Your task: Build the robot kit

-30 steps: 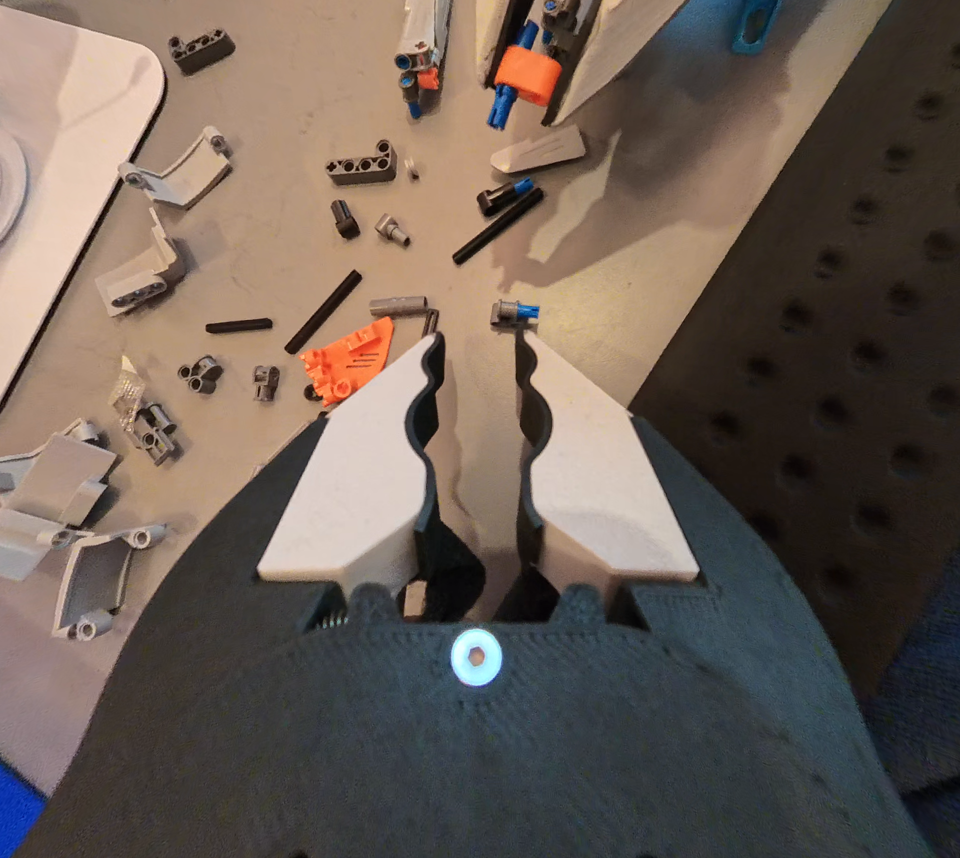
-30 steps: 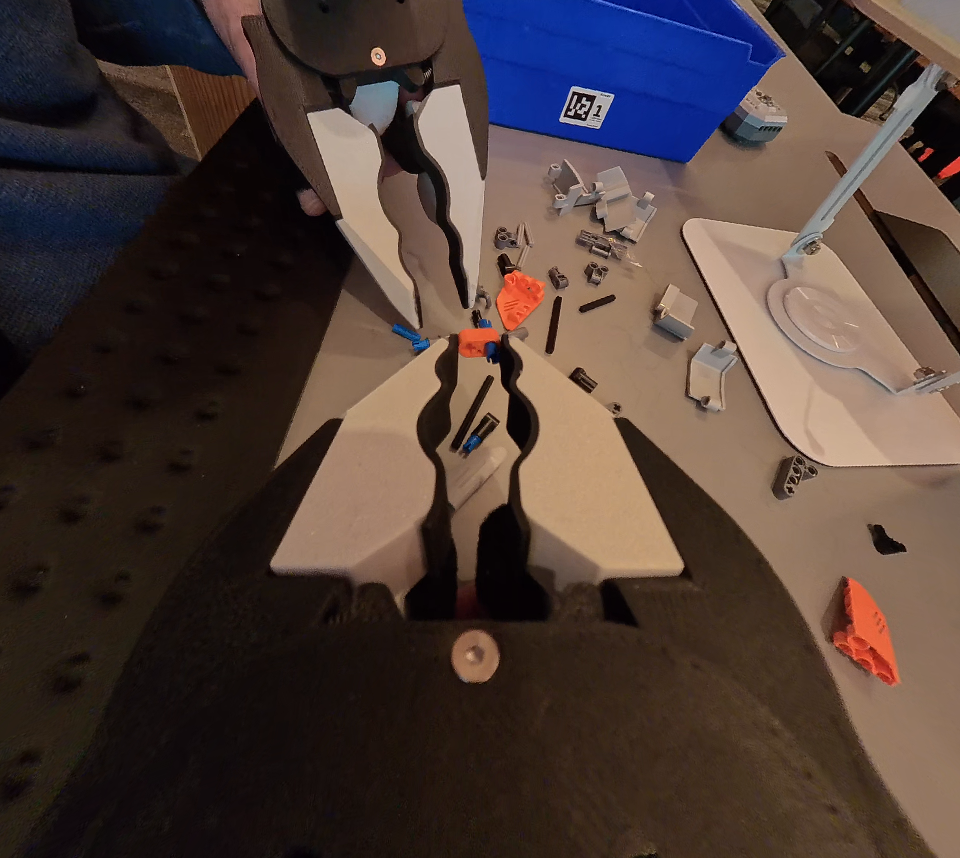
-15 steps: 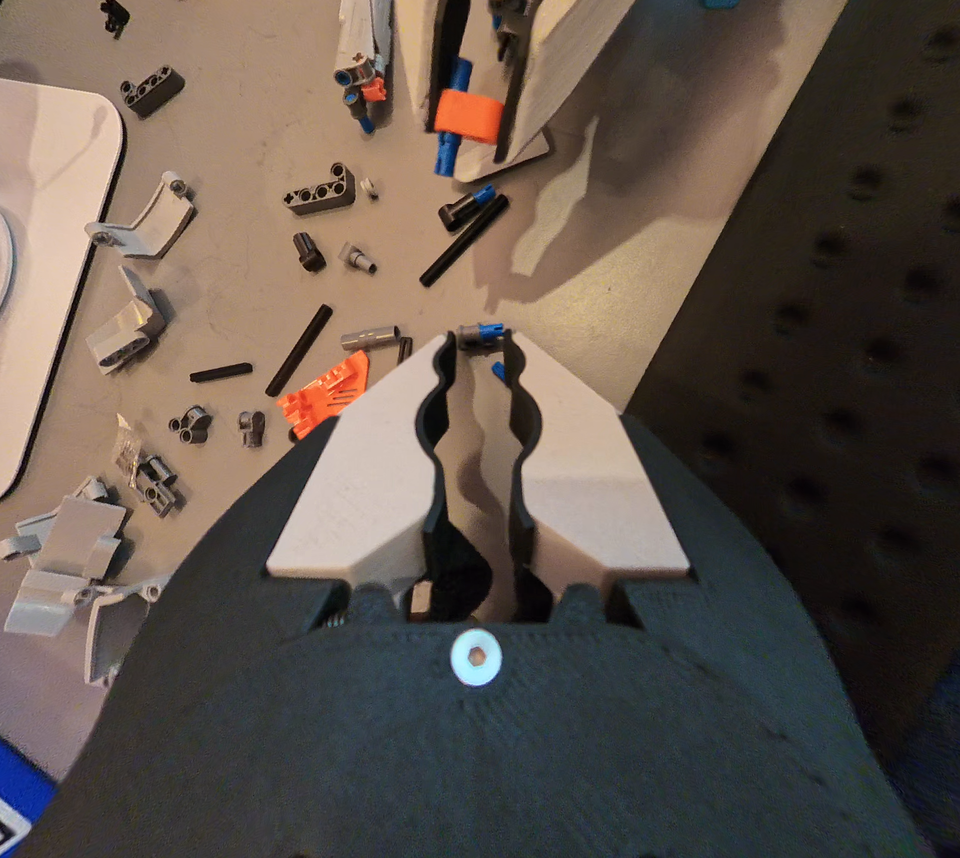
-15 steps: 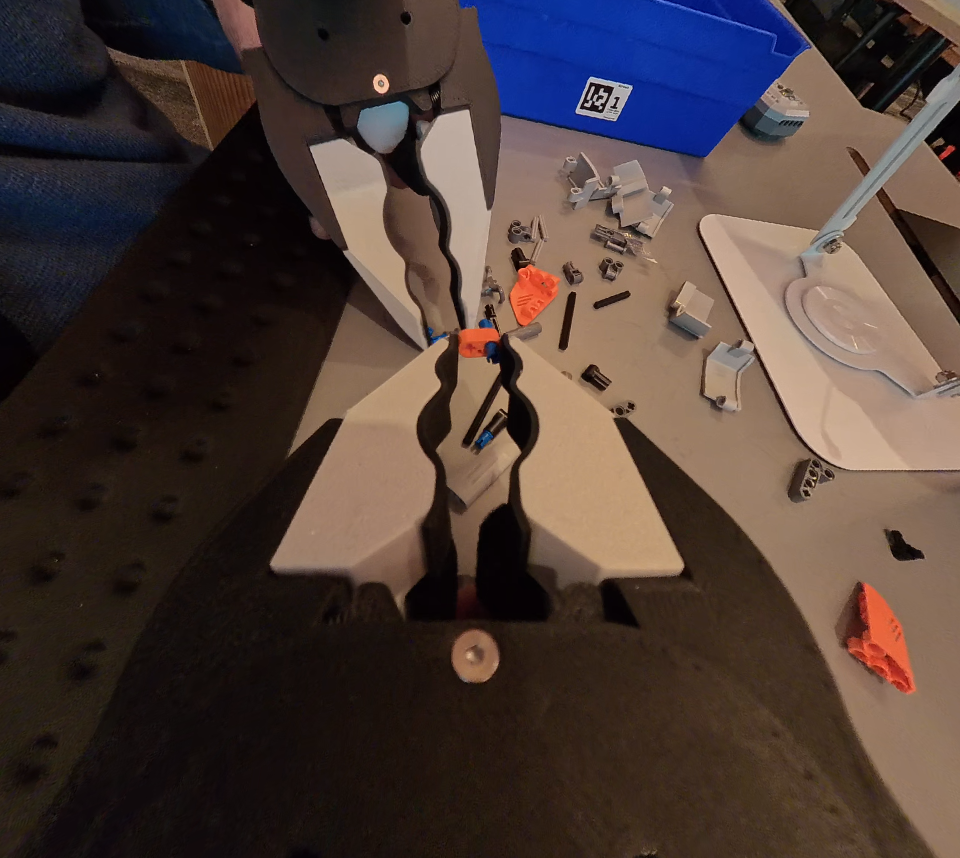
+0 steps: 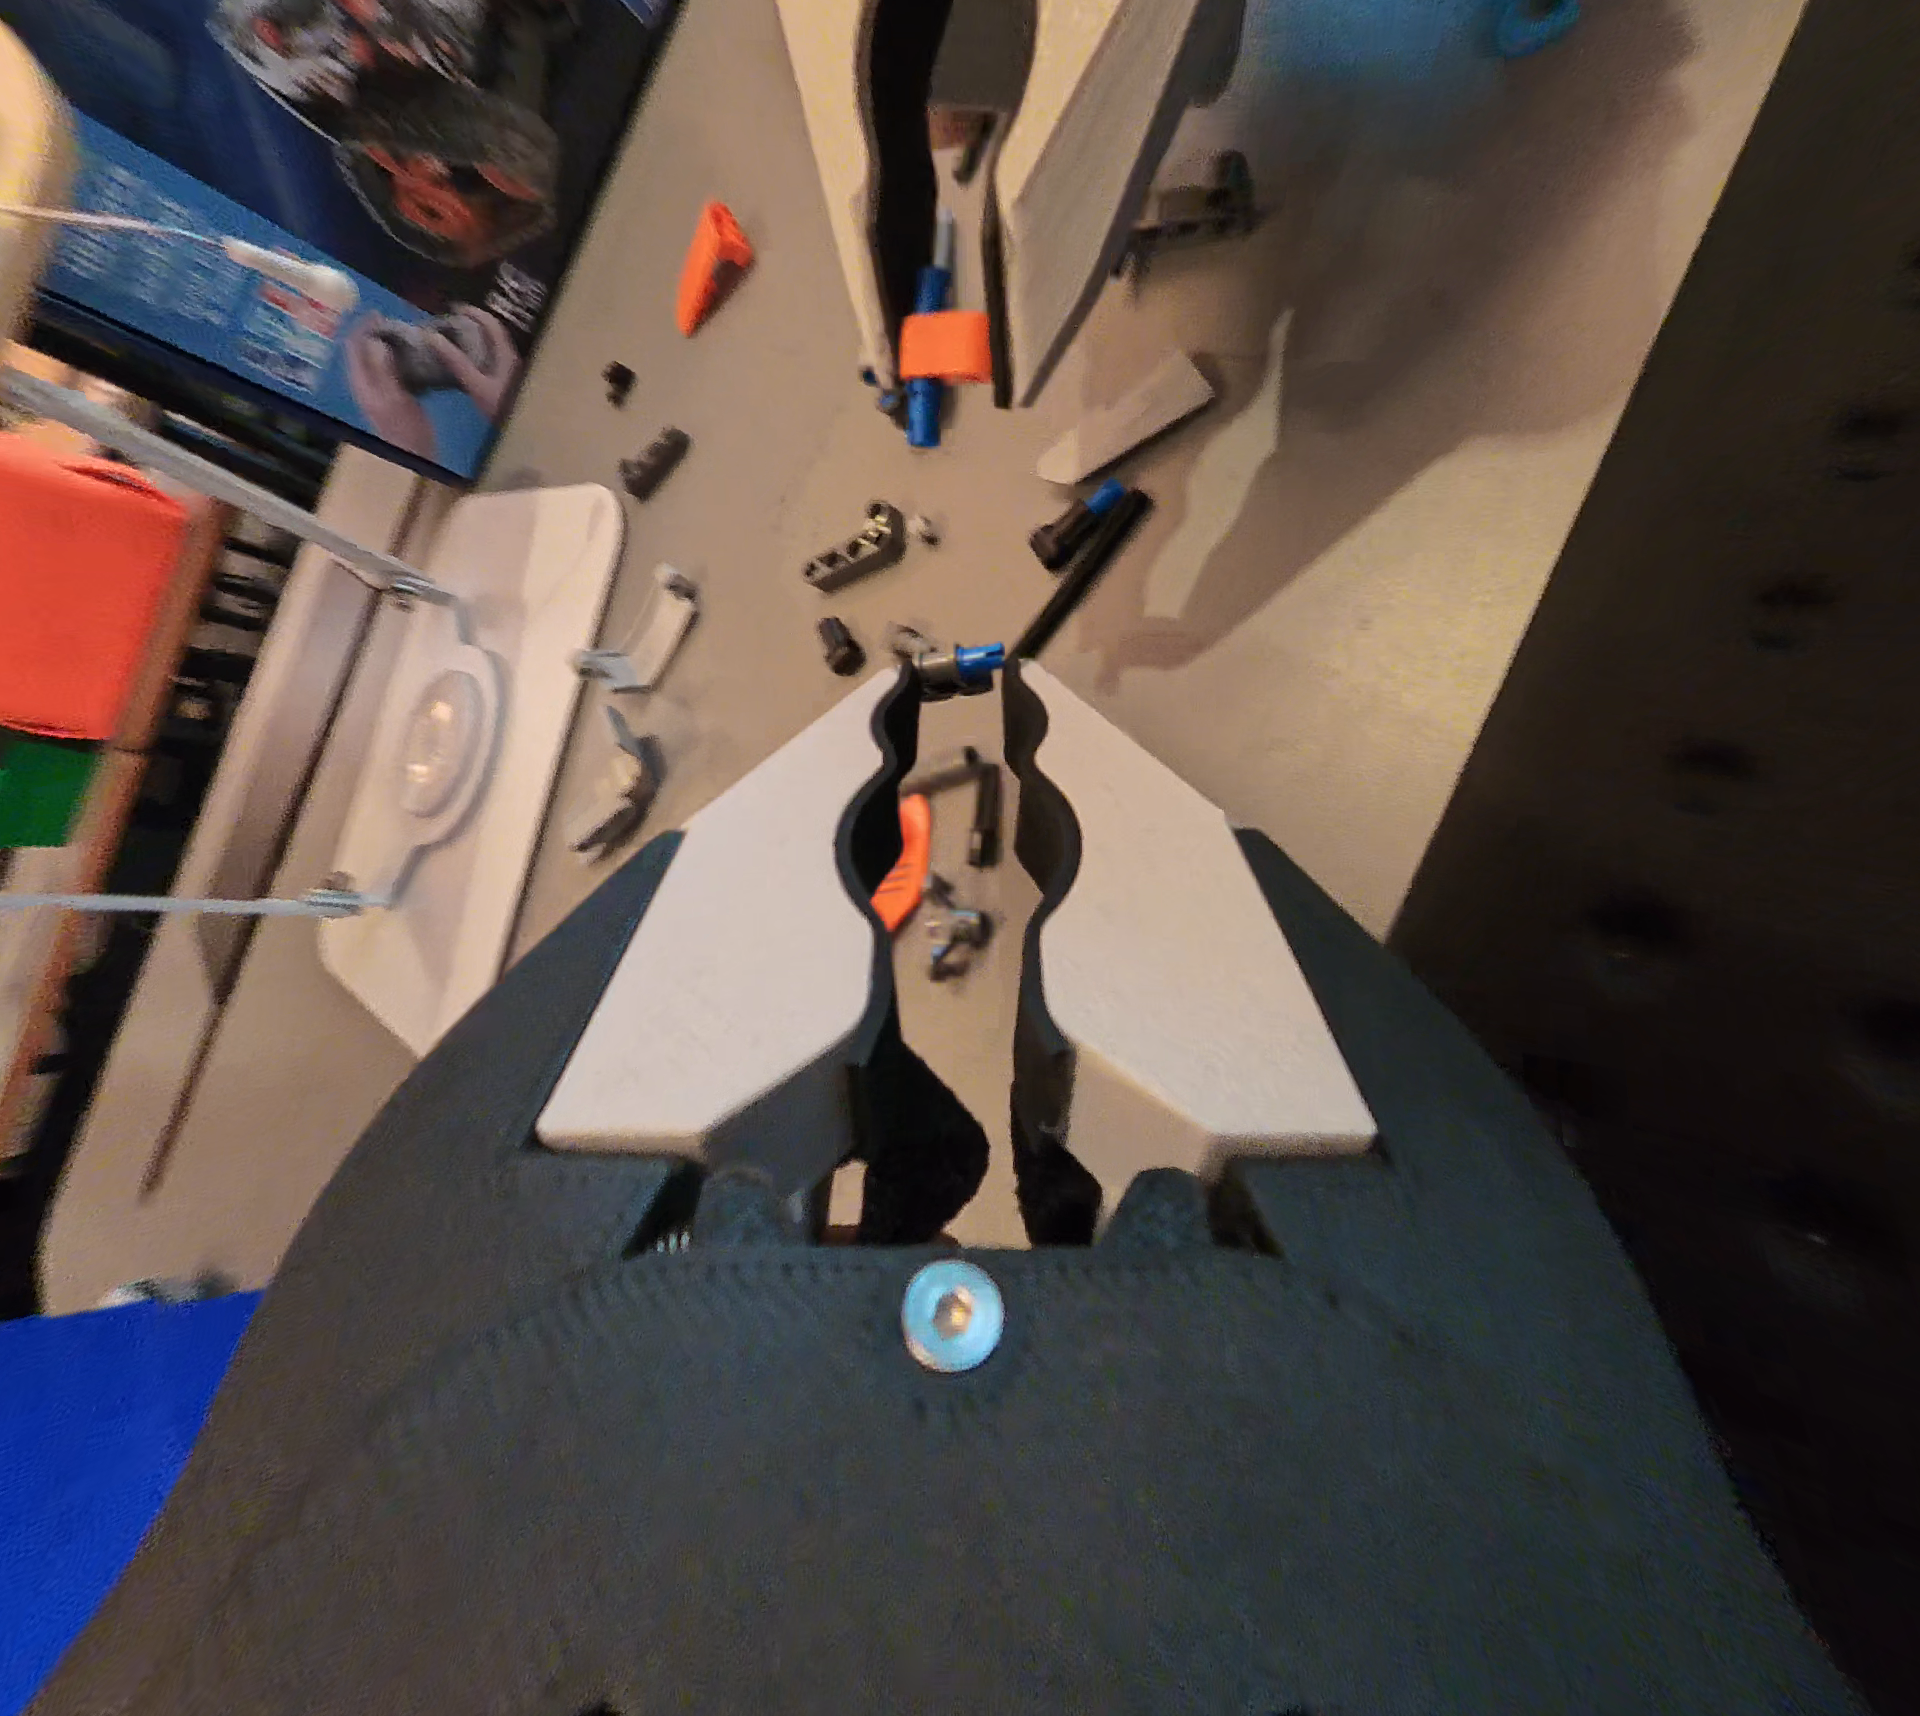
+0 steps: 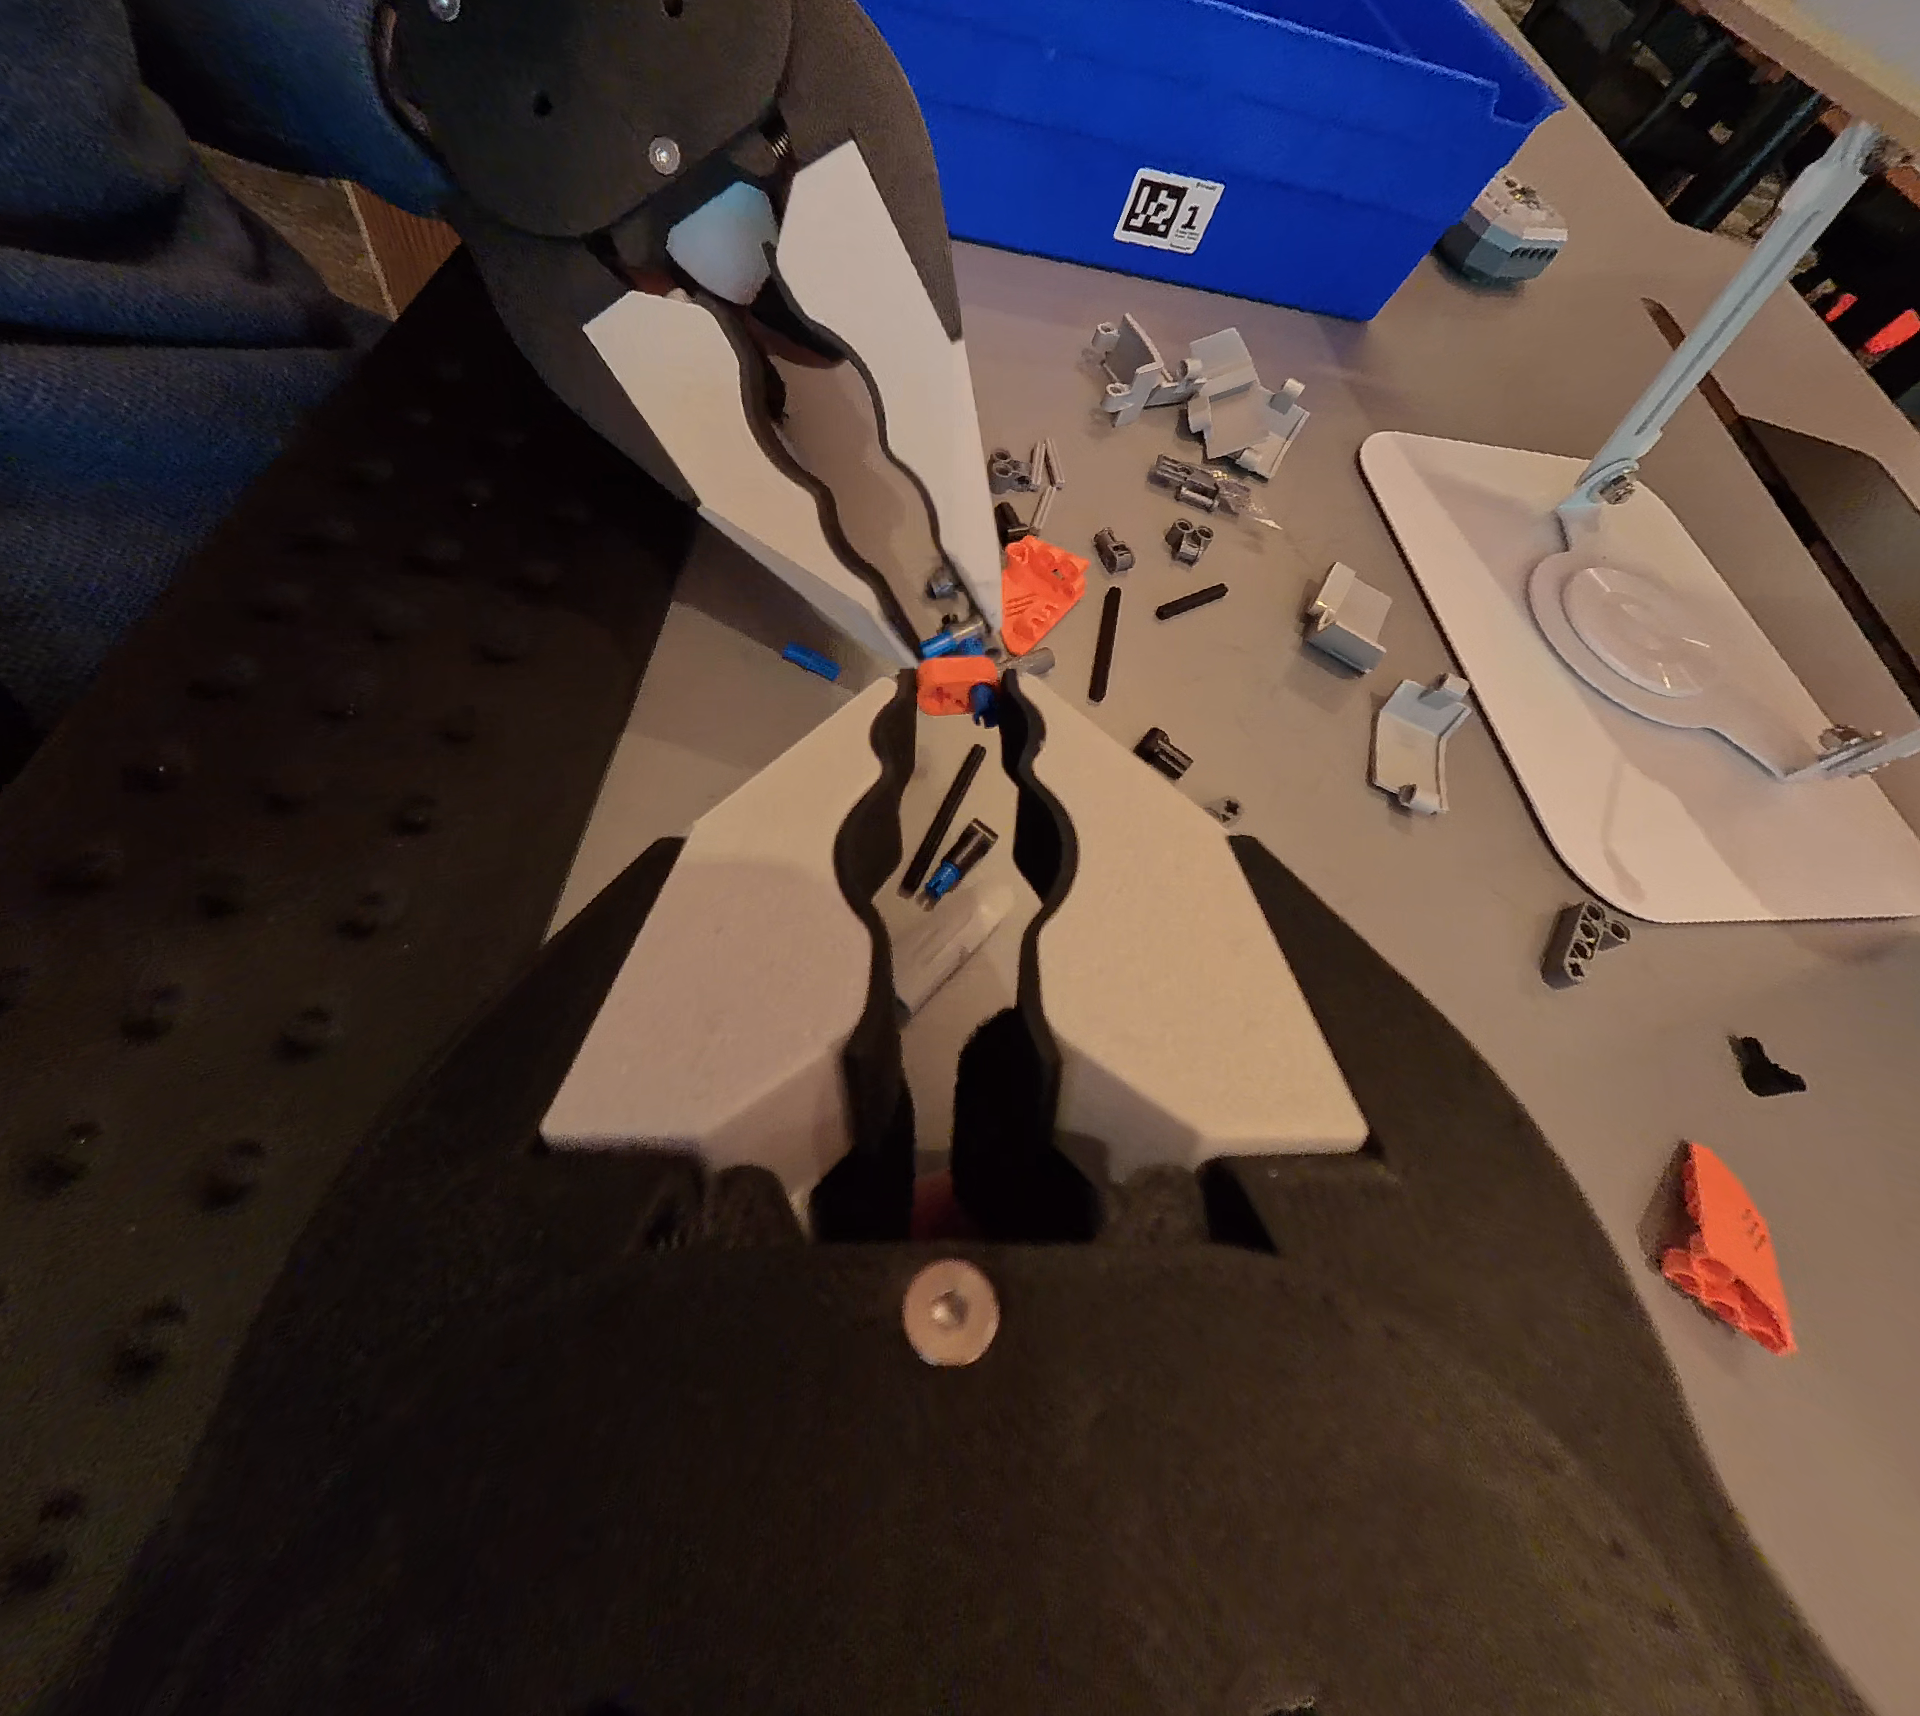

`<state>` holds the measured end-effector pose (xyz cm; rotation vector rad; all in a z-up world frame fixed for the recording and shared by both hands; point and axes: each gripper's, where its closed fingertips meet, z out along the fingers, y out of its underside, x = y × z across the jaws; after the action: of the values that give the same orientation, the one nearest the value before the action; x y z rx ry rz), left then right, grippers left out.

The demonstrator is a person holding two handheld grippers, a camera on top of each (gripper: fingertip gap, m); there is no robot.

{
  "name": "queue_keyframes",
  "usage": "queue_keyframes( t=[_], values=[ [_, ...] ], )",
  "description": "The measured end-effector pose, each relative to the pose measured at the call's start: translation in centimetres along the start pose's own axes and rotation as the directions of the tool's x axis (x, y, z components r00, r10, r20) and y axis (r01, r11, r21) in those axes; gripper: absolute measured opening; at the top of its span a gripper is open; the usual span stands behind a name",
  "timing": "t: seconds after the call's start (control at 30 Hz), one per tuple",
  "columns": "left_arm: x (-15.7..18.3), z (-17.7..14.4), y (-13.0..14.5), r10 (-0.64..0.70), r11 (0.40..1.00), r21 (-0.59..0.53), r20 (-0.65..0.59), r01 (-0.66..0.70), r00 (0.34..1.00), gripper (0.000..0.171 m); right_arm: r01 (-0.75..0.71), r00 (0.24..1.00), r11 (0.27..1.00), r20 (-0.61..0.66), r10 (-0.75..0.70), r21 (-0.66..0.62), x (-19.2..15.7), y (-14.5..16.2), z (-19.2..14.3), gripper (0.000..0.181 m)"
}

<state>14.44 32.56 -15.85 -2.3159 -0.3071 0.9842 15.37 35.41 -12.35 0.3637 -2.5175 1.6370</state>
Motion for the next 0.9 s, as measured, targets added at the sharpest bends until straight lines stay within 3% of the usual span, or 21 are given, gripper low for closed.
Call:
queue_keyframes(
  t=[0.27, 0.57, 0.9],
  values=[
    [-4.1, -2.2, -2.5, 0.064, 0.983, 0.156, 0.208, -0.098, 0.976, 0.014, -0.010, 1.000, 1.000, -0.027, 0.010, 0.010, 0.6, -0.1, -0.2, 0.013],
    [-6.6, -4.5, -3.8, -0.137, 0.931, 0.358, 0.186, 0.063, 0.973, 0.014, -0.019, 0.999, 1.000, -0.045, 0.020, 0.014, 1.0, -0.1, -0.2, 0.013],
    [-8.5, -6.4, -4.6, -0.203, 0.877, 0.476, 0.247, 0.063, 0.948, 0.014, -0.008, 0.999, 1.000, -0.040, 0.008, 0.005, 0.7, -0.1, -0.1, 0.013]
  ],
)
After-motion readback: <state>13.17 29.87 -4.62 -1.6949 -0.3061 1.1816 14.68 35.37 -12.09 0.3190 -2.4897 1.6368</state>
